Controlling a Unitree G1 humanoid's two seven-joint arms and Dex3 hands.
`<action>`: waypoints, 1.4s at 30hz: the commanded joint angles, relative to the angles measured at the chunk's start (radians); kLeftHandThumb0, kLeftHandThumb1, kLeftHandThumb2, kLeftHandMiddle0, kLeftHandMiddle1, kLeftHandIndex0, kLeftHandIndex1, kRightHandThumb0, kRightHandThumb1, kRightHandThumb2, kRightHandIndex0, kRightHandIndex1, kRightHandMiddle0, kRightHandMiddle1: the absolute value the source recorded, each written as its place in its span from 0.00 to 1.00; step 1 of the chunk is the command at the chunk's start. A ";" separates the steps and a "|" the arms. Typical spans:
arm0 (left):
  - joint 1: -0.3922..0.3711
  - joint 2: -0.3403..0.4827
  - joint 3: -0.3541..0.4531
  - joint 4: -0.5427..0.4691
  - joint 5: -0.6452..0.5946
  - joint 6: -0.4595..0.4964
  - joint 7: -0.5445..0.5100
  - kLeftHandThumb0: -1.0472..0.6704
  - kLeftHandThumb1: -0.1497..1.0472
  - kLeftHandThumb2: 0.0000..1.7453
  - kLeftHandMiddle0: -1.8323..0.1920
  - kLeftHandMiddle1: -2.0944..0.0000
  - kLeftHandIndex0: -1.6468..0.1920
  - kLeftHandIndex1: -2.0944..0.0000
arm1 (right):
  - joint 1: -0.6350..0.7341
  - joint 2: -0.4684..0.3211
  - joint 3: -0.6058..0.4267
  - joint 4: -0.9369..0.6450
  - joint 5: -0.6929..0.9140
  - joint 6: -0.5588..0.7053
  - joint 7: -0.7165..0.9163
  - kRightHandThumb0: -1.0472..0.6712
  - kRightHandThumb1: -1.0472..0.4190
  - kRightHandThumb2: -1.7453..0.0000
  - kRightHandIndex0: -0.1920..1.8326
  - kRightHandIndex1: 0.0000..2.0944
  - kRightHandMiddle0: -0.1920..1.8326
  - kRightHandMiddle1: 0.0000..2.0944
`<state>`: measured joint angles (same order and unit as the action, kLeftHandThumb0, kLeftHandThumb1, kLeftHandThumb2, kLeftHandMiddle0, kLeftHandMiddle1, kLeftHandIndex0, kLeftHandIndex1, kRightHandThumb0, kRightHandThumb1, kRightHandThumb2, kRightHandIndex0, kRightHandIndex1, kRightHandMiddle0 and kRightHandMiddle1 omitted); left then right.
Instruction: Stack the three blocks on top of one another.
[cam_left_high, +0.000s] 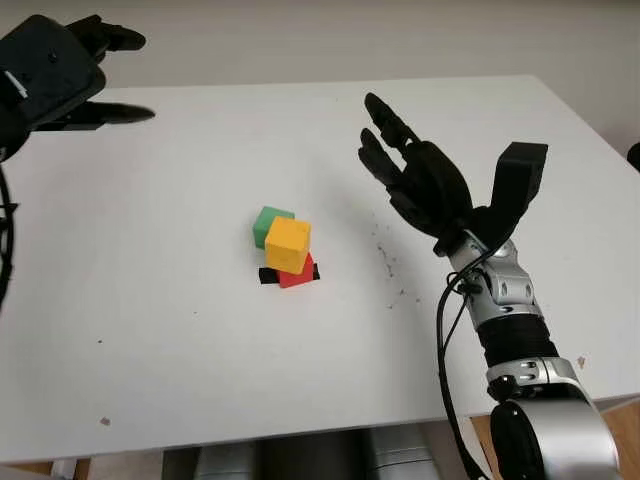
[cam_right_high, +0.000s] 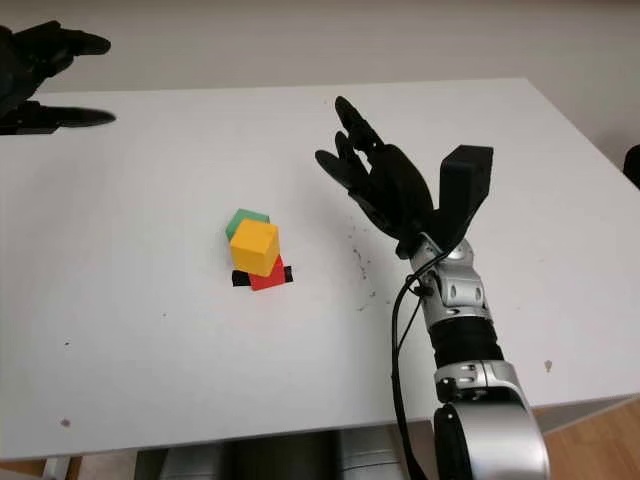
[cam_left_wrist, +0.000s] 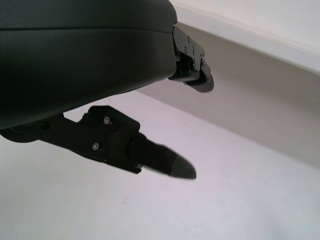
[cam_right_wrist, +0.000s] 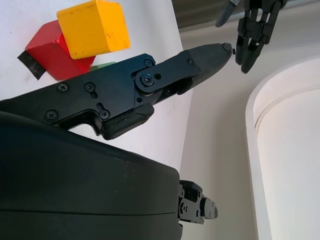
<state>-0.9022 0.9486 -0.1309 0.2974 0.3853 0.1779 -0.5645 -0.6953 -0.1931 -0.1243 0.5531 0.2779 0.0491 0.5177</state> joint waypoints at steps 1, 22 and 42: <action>-0.058 0.014 -0.059 0.051 0.057 -0.094 -0.016 0.35 0.82 0.02 0.86 0.97 0.75 0.95 | -0.003 -0.017 -0.008 -0.019 0.001 -0.008 0.005 0.19 0.04 0.97 0.00 0.00 0.06 0.03; -0.049 -0.185 -0.172 0.168 0.224 -0.274 0.031 0.28 0.80 0.03 0.95 0.98 0.77 0.98 | -0.005 -0.036 -0.037 -0.069 0.014 0.035 -0.009 0.23 0.03 0.97 0.00 0.00 0.05 0.02; -0.004 -0.225 -0.181 0.124 0.192 -0.254 -0.076 0.27 0.81 0.03 0.98 0.98 0.79 0.98 | 0.016 -0.036 -0.029 -0.103 0.005 0.051 -0.025 0.20 0.03 0.97 0.00 0.00 0.05 0.03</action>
<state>-0.9091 0.7236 -0.3141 0.4405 0.5812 -0.0779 -0.6351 -0.6887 -0.2216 -0.1539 0.4709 0.2825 0.0937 0.4936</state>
